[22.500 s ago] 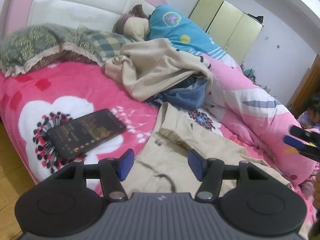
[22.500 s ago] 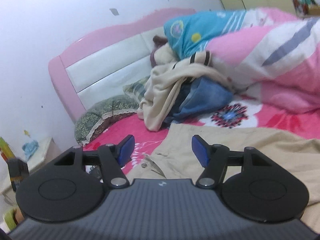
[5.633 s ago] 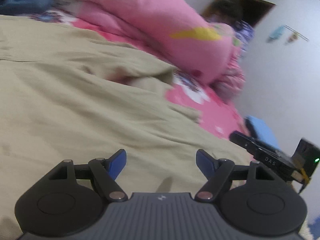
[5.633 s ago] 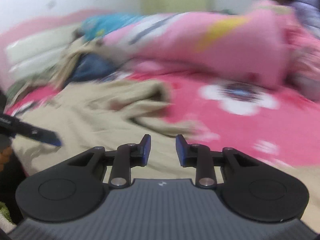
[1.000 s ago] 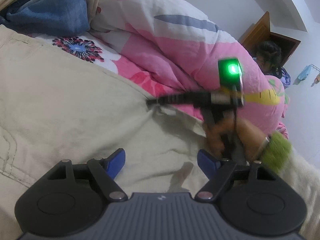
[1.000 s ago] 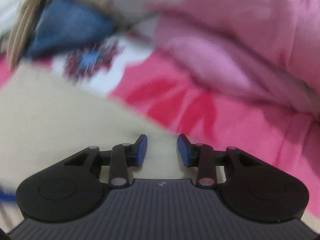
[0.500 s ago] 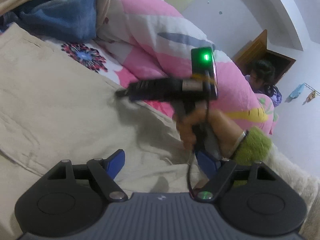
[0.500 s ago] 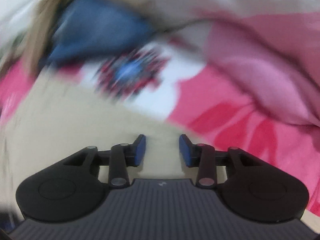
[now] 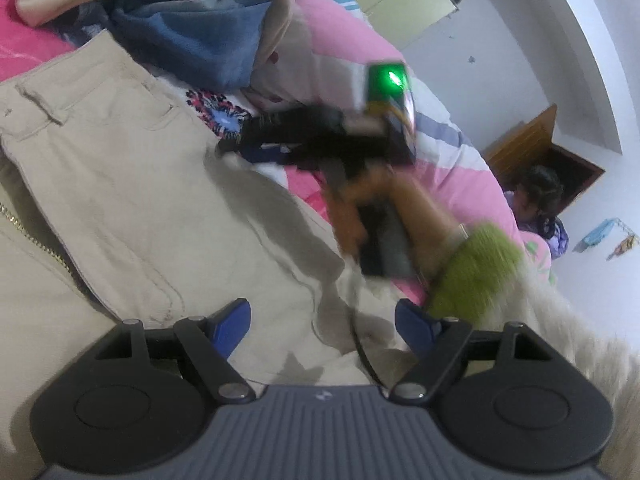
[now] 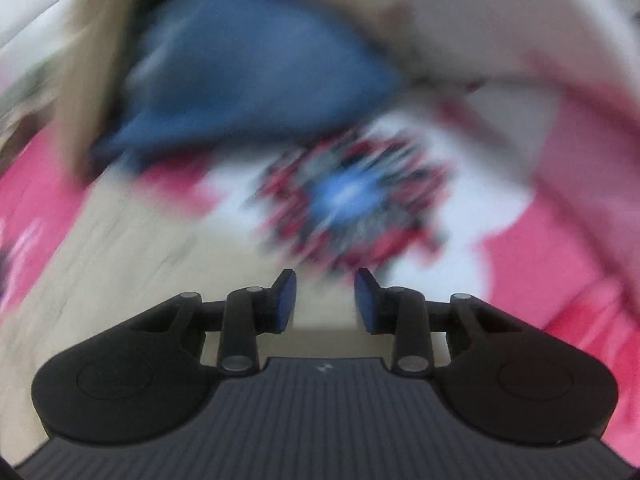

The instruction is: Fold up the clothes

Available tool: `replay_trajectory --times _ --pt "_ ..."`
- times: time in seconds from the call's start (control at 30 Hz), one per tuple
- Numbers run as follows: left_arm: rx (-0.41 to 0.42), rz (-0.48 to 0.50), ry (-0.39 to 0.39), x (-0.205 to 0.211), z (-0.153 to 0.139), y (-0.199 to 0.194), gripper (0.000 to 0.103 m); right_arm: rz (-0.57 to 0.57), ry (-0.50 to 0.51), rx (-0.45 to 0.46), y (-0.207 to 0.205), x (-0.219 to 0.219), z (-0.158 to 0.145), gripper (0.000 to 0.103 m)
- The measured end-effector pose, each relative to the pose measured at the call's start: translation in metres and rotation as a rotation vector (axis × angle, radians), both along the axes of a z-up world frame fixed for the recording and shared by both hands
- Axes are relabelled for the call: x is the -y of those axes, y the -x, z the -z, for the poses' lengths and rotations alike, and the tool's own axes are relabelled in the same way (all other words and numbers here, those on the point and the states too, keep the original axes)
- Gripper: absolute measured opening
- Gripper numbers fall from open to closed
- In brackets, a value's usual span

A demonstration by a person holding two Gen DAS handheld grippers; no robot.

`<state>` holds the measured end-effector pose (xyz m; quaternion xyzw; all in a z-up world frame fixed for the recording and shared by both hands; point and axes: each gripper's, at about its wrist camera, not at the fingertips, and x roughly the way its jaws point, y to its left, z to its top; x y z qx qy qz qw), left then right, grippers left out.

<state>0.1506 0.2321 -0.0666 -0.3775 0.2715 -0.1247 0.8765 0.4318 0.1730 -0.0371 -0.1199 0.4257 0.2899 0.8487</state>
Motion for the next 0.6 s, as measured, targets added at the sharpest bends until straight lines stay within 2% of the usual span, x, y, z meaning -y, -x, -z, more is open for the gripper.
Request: replay_trajectory --times 0.1,0.17,0.27,0.33,0.4,0.47,0.6 --pt "0.007 0.013 -0.005 -0.002 0.0 0.001 0.081 0.136 -0.026 0.038 -0.006 0.036 -0.032 0.032" --pt "0.009 0.014 0.0 -0.004 -0.001 0.002 0.081 0.175 -0.071 0.089 0.018 0.083 -0.063 0.033" --pt "0.008 0.01 0.009 -0.006 -0.001 0.002 0.081 0.26 -0.097 0.157 0.064 0.181 -0.107 0.034" --pt "0.011 0.005 -0.002 -0.005 -0.002 0.002 0.081 0.359 -0.104 0.173 0.101 0.258 -0.123 0.035" --pt "0.021 -0.003 -0.025 -0.002 -0.006 0.004 0.081 0.471 -0.087 0.18 0.134 0.324 -0.122 0.037" --pt "0.037 0.002 -0.062 0.004 -0.01 0.005 0.081 0.597 -0.087 0.166 0.17 0.388 -0.116 0.044" --pt "0.07 0.106 -0.138 0.035 -0.019 0.002 0.081 0.894 -0.199 0.072 0.235 0.509 -0.082 0.049"
